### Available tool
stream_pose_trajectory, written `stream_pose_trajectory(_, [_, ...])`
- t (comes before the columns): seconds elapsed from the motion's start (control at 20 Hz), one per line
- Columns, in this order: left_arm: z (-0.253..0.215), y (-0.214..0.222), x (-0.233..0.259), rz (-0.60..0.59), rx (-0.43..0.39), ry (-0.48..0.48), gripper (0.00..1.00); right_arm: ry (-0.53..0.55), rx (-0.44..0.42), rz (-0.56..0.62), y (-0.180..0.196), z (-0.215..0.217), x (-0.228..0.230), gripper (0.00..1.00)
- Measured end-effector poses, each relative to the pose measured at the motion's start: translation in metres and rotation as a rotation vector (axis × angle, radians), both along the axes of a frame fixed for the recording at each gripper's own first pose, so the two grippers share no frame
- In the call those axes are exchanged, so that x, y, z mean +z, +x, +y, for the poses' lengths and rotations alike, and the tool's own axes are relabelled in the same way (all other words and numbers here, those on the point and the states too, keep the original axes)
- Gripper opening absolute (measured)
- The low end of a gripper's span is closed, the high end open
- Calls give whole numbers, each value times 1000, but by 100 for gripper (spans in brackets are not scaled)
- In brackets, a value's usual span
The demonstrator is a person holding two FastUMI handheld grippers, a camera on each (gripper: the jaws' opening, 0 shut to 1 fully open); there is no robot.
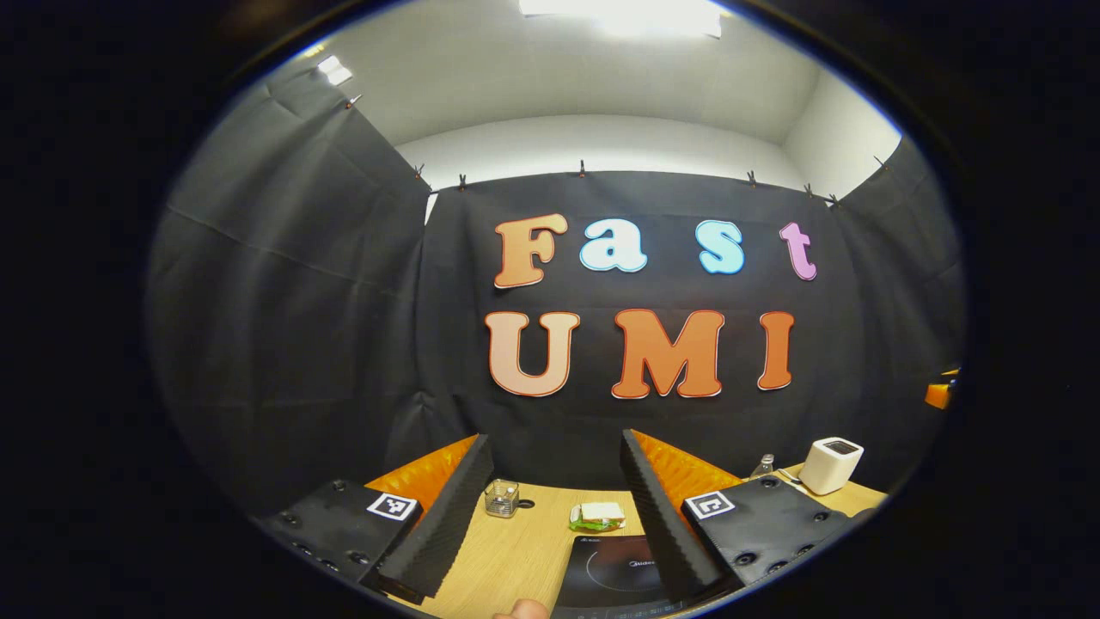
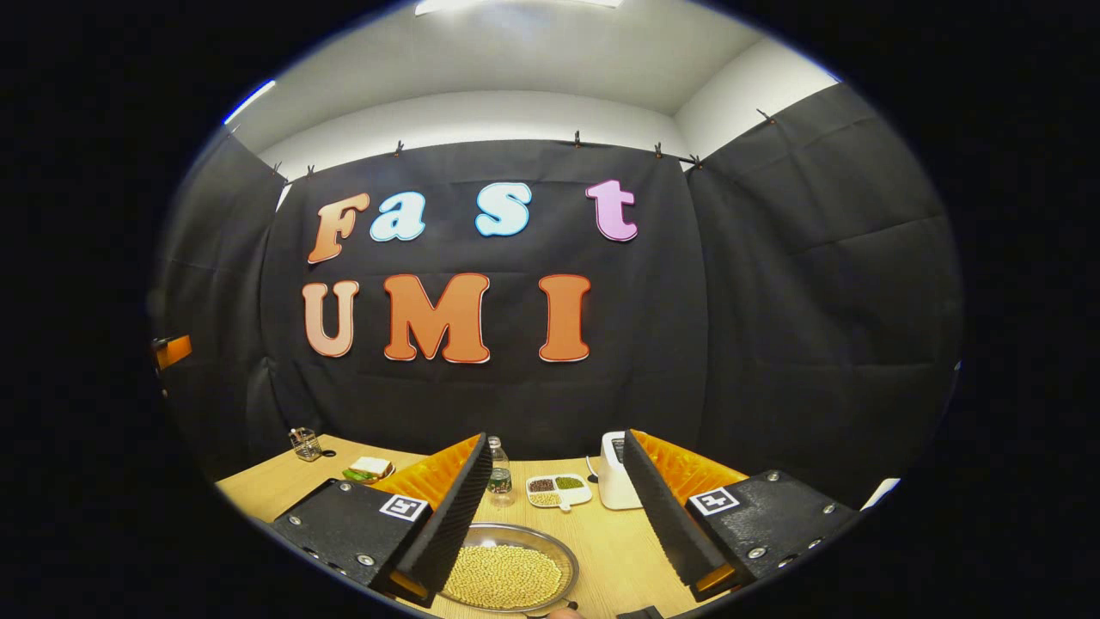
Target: First push the handle of the pot to place it horizontally, then grasp the pot with both hands and set it on the induction cooktop.
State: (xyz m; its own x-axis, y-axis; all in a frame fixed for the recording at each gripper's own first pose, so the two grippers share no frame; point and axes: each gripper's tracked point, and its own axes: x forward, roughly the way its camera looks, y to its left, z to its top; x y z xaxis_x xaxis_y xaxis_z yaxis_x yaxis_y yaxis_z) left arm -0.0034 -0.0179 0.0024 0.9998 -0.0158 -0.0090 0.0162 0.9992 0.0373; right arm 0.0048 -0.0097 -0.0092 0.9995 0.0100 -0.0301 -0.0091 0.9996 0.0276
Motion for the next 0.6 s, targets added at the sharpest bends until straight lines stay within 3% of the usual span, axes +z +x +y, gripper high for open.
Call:
stream_pose_trajectory(0.35, [1,-8,7,-14,-2,22,99,-8,14,35,-5,4,-16,93])
stream_pose_trajectory(0.55, [0,-10,9,-17,-4,24,96,-32,22,33,-10,9,-24,82])
stream_pose_trajectory(0.6, [0,-10,8,-16,-5,25,98,-38,25,35,-12,12,-27,72])
